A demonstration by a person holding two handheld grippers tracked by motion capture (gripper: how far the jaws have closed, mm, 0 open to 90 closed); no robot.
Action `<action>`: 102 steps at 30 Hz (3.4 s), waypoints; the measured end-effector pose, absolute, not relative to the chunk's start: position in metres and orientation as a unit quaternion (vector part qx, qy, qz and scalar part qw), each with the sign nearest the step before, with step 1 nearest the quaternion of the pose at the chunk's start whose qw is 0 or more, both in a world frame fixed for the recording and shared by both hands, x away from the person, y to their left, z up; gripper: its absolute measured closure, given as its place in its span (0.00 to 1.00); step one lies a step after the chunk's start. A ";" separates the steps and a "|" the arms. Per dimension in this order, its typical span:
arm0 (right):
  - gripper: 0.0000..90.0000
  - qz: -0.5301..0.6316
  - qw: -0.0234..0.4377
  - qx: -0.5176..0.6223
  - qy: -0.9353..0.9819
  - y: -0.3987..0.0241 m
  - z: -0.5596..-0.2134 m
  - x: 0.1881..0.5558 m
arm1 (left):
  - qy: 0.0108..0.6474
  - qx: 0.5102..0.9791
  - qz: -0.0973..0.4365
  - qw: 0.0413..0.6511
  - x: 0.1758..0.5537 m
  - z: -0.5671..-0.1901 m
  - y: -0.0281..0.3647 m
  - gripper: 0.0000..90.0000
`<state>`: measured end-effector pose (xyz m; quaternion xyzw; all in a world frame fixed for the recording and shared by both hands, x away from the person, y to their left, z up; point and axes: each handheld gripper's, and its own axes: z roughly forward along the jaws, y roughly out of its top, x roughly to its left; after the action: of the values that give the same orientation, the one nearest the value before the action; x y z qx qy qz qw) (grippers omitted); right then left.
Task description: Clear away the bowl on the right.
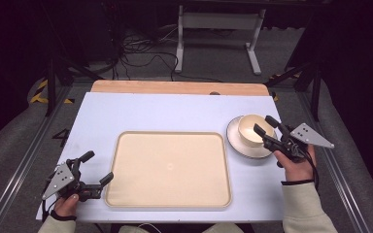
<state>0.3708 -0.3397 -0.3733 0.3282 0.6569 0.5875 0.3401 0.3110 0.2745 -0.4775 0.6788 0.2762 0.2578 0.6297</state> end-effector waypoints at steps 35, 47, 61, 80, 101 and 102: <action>0.58 0.410 0.287 0.474 0.725 -0.362 -0.355 0.425 | 0.276 0.681 0.257 0.628 0.311 -0.477 0.274 0.00; 0.67 0.331 0.238 0.530 0.744 -0.367 -0.362 0.448 | 0.276 0.681 0.257 0.628 0.311 -0.477 0.274 0.00; 0.72 0.278 0.222 0.570 0.740 -0.370 -0.368 0.465 | 0.275 0.681 0.257 0.628 0.311 -0.477 0.274 0.00; 0.80 0.222 0.129 0.624 0.738 -0.374 -0.394 0.488 | 0.275 0.681 0.257 0.628 0.311 -0.477 0.274 0.00; 0.94 0.208 0.070 0.687 0.693 -0.370 -0.392 0.491 | 0.275 0.681 0.257 0.629 0.311 -0.477 0.274 0.00; 0.94 0.210 0.066 0.694 0.685 -0.370 -0.392 0.490 | 0.275 0.680 0.257 0.629 0.311 -0.477 0.274 0.00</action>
<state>0.4903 -0.3701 -0.3919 0.6941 0.6854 0.2103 0.0656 0.3111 0.2744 -0.4774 0.6804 0.2746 0.2573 0.6288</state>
